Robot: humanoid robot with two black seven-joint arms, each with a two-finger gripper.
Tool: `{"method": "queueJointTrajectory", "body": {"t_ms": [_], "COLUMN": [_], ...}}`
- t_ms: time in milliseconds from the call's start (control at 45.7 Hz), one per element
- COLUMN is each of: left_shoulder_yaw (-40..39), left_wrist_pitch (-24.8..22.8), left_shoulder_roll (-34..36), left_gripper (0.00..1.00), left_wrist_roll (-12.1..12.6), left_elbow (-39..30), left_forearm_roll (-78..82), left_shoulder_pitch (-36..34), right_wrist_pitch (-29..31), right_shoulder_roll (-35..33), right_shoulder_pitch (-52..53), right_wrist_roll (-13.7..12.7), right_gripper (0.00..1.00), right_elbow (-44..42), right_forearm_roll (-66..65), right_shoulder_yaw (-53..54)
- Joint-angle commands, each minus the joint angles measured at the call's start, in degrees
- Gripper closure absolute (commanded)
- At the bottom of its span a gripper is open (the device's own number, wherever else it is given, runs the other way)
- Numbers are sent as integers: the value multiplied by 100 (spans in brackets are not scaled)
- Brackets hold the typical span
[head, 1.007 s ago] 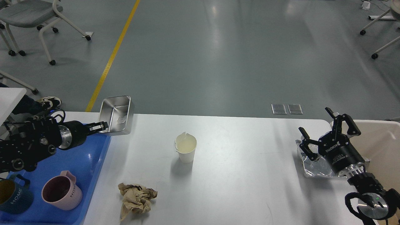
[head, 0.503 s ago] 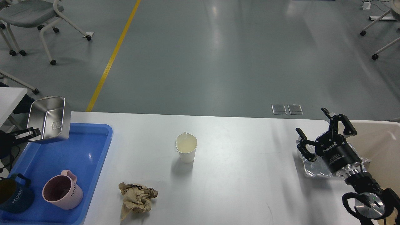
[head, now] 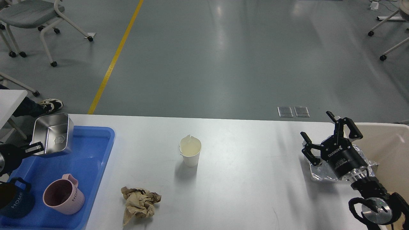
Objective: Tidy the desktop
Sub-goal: 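Lower the steel box into the blue tray with the left gripper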
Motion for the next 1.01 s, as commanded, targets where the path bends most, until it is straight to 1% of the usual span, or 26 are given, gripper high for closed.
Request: {"method": "queueJointTrajectory", "body": {"t_ms": [0, 394, 569, 854, 985], "left_shoulder_yaw": [7, 16, 7, 33, 60], "left_wrist_pitch": [-22, -22, -22, -31, -22], "left_shoulder_roll": [-359, -957, -1326, -1713, -1739], "left_gripper": [98, 98, 97, 97, 95], "left_wrist_roll": [4, 12, 12, 30, 30], "left_elbow": [431, 1214, 1530, 1768, 1838], "left_forearm_roll": [-2, -2, -2, 7, 7], "left_shoulder_pitch": [171, 250, 321, 382, 453], "right_wrist_pitch": [5, 5, 5, 5, 5], "right_shoulder_roll": [-24, -24, -24, -32, -32], "right_shoulder_pitch": [0, -17, -26, -44, -44], "right_wrist_roll": [3, -5, -5, -6, 3], "right_gripper": [0, 0, 0, 0, 0], "right_elbow": [-7, -7, 2, 2, -7], "right_forearm_roll": [0, 0, 0, 0, 0], "right_shoulder_yaw": [1, 9, 9, 9, 9]}}
